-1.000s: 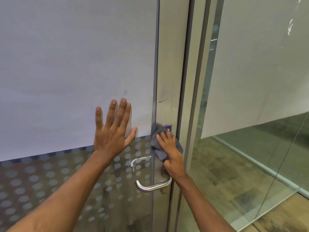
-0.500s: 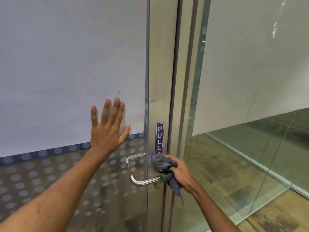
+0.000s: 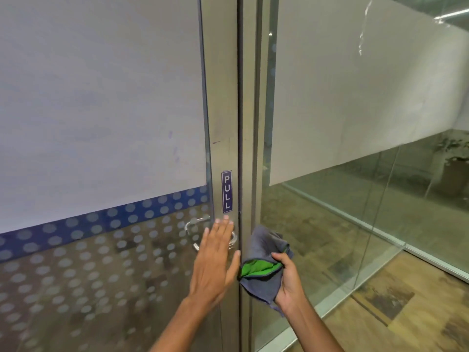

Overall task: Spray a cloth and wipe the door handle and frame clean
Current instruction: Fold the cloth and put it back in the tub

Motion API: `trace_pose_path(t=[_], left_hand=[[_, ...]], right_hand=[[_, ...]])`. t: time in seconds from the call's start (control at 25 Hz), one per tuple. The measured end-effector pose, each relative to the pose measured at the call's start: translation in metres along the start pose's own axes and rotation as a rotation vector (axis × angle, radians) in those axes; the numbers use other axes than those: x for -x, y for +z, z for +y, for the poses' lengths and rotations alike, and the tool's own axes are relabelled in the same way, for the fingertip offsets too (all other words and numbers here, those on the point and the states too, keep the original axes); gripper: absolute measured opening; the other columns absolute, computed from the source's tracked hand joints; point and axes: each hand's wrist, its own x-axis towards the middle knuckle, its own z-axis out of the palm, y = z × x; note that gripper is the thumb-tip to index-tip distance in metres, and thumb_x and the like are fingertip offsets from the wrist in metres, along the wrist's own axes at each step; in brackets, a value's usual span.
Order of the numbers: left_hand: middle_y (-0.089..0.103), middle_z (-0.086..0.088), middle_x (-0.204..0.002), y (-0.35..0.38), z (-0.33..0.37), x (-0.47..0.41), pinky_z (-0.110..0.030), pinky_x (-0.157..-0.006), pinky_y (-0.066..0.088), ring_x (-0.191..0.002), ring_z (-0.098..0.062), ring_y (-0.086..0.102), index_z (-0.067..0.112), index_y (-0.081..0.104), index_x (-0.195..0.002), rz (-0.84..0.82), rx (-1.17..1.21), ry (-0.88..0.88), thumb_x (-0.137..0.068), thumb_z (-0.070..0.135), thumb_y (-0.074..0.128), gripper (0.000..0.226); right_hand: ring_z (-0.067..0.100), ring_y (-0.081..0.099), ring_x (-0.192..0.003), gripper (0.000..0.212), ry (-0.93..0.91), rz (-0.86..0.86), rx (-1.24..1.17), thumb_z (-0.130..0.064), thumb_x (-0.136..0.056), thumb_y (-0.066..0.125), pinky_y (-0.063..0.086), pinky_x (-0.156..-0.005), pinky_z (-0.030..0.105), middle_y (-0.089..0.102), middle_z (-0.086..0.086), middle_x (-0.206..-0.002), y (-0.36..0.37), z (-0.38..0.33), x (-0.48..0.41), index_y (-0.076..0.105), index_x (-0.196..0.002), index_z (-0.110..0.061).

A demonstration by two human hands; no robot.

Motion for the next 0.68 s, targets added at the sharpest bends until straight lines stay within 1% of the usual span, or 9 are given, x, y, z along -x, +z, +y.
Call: trace_pose_path(t=[0.08,0.12,0.2,0.28,0.32,0.36,0.44,0.56,0.68], left_hand=[[0.019,0.008,-0.161,0.019,0.03,0.03,-0.026,-0.125,0.01,-0.152,-0.011,0.018,0.01,0.031,-0.155,-0.149,0.254,-0.083,-0.1,0.026,0.055,0.062],[0.02,0.01,-0.159,0.028,0.045,0.044,-0.024,-0.124,0.011,-0.151,-0.009,0.021,0.01,0.033,-0.154,-0.202,0.334,-0.078,-0.1,0.026,0.056,0.06],[0.039,0.003,-0.152,0.045,0.076,0.067,-0.03,-0.12,0.028,-0.144,-0.016,0.039,0.003,0.05,-0.144,-0.277,0.396,0.017,-0.094,0.018,0.066,0.054],[0.064,-0.008,-0.133,0.063,0.111,0.085,-0.039,-0.097,0.054,-0.124,-0.026,0.061,-0.002,0.068,-0.123,-0.261,0.393,0.13,-0.077,0.006,0.082,0.049],[0.07,-0.009,-0.123,0.071,0.128,0.093,-0.039,-0.085,0.059,-0.114,-0.027,0.067,-0.002,0.073,-0.115,-0.246,0.409,0.13,-0.069,0.002,0.088,0.048],[0.073,-0.008,-0.118,0.078,0.145,0.099,-0.036,-0.079,0.06,-0.109,-0.026,0.07,0.0,0.076,-0.109,-0.246,0.442,0.126,-0.064,0.002,0.091,0.048],[0.076,-0.003,-0.112,0.087,0.181,0.103,-0.026,-0.079,0.059,-0.105,-0.018,0.072,0.007,0.078,-0.107,-0.277,0.502,0.113,-0.066,0.011,0.091,0.043],[0.077,0.006,-0.099,0.095,0.247,0.098,-0.029,-0.08,0.056,-0.094,-0.013,0.072,0.025,0.073,-0.109,-0.444,0.668,-0.13,-0.084,0.034,0.077,0.027],[0.071,0.01,-0.086,0.103,0.329,0.097,-0.03,-0.075,0.057,-0.08,-0.004,0.068,0.042,0.059,-0.101,-0.573,0.856,-0.271,-0.085,0.046,0.073,0.021]], right_hand=[[0.035,0.072,-0.075,0.038,-0.002,0.014,-0.081,-0.019,-0.087,0.046,0.06,-0.072,0.044,0.073,0.024,-0.089,-0.022,0.004,0.023,0.075,-0.091,0.004],[0.035,0.072,-0.078,0.039,-0.011,0.029,-0.119,-0.021,-0.088,0.045,0.06,-0.073,0.044,0.073,0.024,-0.092,-0.034,0.006,0.034,0.076,-0.091,0.004],[0.035,0.073,-0.078,0.04,-0.049,0.095,-0.176,-0.024,-0.09,0.046,0.061,-0.07,0.044,0.074,0.024,-0.091,-0.056,0.004,0.056,0.075,-0.093,0.004],[0.033,0.072,-0.068,0.034,-0.098,0.185,-0.2,-0.026,-0.088,0.05,0.061,-0.071,0.041,0.073,0.022,-0.077,-0.08,-0.006,0.079,0.07,-0.095,0.002],[0.032,0.071,-0.062,0.032,-0.113,0.23,-0.21,-0.026,-0.086,0.052,0.06,-0.068,0.04,0.071,0.02,-0.07,-0.09,-0.014,0.092,0.067,-0.092,0.001],[0.031,0.07,-0.057,0.031,-0.144,0.273,-0.231,-0.026,-0.086,0.053,0.06,-0.062,0.038,0.07,0.02,-0.065,-0.101,-0.022,0.104,0.067,-0.088,0.001],[0.029,0.07,-0.053,0.033,-0.245,0.331,-0.291,-0.028,-0.093,0.049,0.059,-0.051,0.034,0.07,0.017,-0.061,-0.124,-0.043,0.132,0.068,-0.084,-0.002],[0.029,0.071,-0.068,0.04,-0.458,0.378,-0.34,-0.041,-0.096,0.044,0.057,-0.063,0.035,0.073,0.016,-0.081,-0.157,-0.071,0.18,0.066,-0.102,-0.007],[0.031,0.072,-0.084,0.055,-0.589,0.405,-0.306,-0.051,-0.096,0.037,0.055,-0.071,0.039,0.074,0.02,-0.098,-0.201,-0.097,0.236,0.065,-0.111,-0.006]])
